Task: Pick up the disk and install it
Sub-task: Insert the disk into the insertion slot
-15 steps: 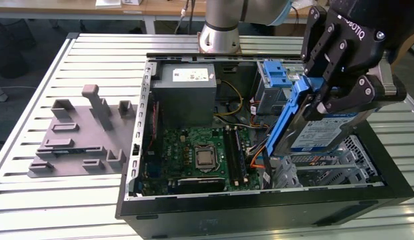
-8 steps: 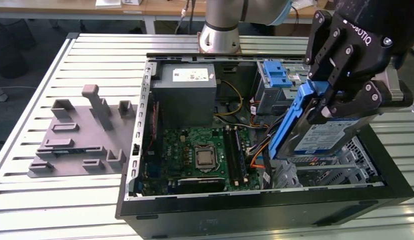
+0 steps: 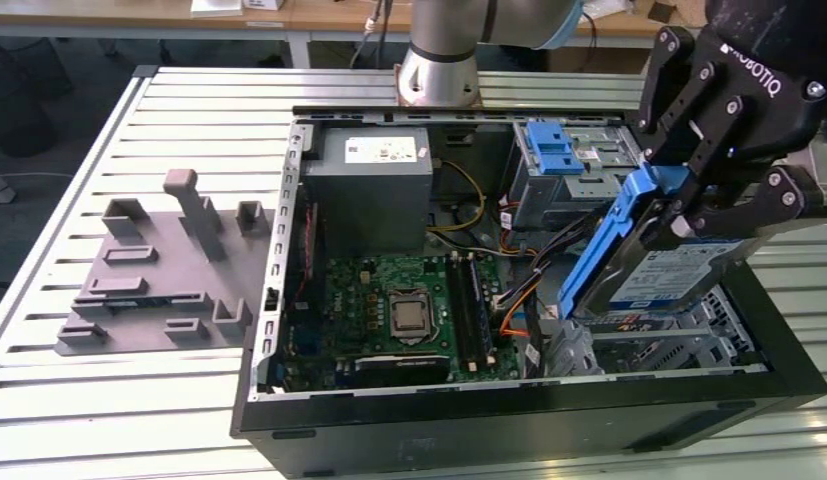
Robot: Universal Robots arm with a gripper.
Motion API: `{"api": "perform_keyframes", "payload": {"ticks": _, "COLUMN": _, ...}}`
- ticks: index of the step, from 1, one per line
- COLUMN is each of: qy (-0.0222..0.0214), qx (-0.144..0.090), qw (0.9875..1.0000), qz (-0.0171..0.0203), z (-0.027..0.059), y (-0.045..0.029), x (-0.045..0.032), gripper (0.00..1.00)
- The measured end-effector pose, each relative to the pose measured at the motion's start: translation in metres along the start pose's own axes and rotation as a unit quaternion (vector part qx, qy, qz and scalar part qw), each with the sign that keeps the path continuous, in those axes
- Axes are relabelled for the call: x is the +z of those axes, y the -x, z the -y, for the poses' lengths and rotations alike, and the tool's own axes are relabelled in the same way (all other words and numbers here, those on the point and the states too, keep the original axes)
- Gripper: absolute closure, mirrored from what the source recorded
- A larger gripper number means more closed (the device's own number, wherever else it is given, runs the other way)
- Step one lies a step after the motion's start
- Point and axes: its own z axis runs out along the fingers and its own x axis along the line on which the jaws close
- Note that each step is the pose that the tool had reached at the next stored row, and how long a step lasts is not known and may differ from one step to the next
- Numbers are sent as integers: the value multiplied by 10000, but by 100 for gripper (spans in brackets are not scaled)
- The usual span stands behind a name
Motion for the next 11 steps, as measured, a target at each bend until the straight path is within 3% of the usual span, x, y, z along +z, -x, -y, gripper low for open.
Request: {"api": "perform_keyframes", "payload": {"ticks": 11, "qy": 2, "qx": -62, "qw": 10000, "qz": 0, "z": 160, "y": 0, "x": 45, "gripper": 64}}
